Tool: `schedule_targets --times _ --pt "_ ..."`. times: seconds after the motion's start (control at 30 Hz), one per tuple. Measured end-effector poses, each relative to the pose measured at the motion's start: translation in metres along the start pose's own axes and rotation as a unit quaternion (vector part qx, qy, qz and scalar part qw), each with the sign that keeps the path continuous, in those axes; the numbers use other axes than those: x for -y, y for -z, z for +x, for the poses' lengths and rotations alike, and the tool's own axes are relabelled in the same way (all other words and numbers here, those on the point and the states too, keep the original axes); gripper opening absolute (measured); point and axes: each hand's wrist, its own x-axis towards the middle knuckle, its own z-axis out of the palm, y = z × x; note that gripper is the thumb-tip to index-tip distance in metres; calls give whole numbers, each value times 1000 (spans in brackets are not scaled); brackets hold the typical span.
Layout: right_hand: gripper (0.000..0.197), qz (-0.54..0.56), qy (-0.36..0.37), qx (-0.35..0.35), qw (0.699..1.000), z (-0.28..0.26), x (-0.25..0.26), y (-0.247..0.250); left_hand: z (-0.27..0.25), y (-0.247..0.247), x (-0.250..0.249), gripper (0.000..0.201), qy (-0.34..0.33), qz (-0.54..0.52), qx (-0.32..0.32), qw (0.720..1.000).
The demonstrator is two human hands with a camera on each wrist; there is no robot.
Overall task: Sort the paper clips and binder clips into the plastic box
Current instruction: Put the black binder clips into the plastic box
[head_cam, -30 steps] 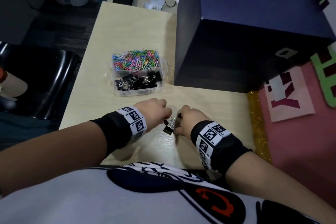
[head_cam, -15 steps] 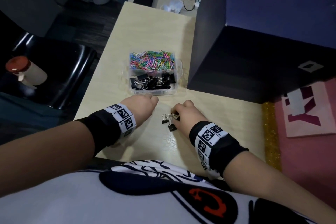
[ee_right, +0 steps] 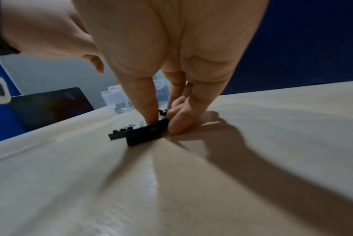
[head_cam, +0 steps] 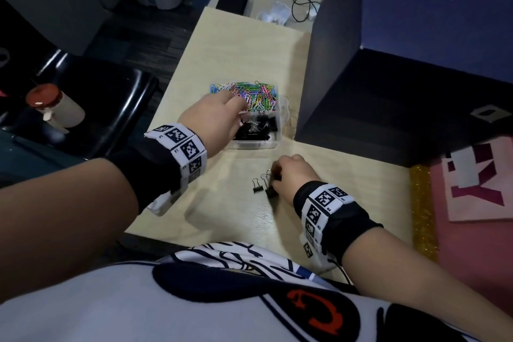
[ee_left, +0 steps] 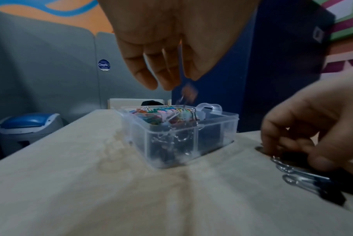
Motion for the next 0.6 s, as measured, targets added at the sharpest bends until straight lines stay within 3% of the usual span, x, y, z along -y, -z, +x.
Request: schedule_targets --times 0.07,0.1,0.2,0.27,0.43,0.6 --pt "26 -3 -4 -3 1000 0 -1 0 -4 -4 -6 28 -42 16 6 999" --pt "25 -2 -9 -7 1000 -1 -1 0 -8 -8 -13 29 -66 27 40 997" --pt "35 2 -11 -4 1000 -4 -3 1 -23 -28 -37 36 -97 97 218 966" --pt "51 -9 5 13 1000 -8 -4 0 -28 -39 -44 43 -96 126 286 945" --pt "50 -11 34 5 999 -14 -9 -4 -28 -52 -45 34 -105 130 312 935" --pt "57 -9 -11 -1 1000 -13 -11 -7 -26 -51 -43 31 -90 154 307 935"
